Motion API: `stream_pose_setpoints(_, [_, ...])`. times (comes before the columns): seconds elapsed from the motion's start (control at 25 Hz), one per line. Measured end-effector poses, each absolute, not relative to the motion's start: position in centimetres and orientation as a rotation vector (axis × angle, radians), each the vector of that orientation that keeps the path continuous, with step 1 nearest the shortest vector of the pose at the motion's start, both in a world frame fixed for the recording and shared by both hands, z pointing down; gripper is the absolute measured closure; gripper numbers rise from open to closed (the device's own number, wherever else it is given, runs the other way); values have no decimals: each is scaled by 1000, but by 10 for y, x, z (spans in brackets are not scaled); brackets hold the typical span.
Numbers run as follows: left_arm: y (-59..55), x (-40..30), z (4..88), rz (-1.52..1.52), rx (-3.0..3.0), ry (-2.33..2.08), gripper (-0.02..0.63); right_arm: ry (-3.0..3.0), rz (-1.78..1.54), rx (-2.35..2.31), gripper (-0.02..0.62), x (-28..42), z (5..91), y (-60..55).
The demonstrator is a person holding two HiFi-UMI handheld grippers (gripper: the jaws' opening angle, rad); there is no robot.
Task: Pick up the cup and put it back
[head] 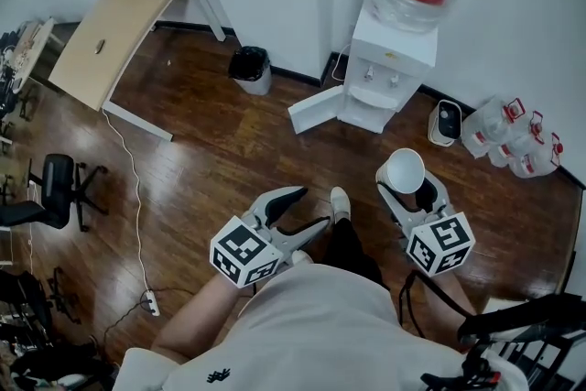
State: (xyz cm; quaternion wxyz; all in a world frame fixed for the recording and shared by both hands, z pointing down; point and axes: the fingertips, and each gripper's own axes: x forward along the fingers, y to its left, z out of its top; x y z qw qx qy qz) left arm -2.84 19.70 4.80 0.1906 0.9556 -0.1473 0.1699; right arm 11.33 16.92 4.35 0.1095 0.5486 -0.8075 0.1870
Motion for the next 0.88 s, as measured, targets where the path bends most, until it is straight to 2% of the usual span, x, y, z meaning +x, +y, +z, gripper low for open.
stream_pose_setpoints(0.44, [198, -25, 63, 519, 2643, -406, 344, -2368, 572, 1578, 298, 125, 63, 157])
stream_pose_setpoints(0.88, [185, -26, 90, 553, 2594, -392, 344, -2344, 677, 1528, 298, 126, 133, 117])
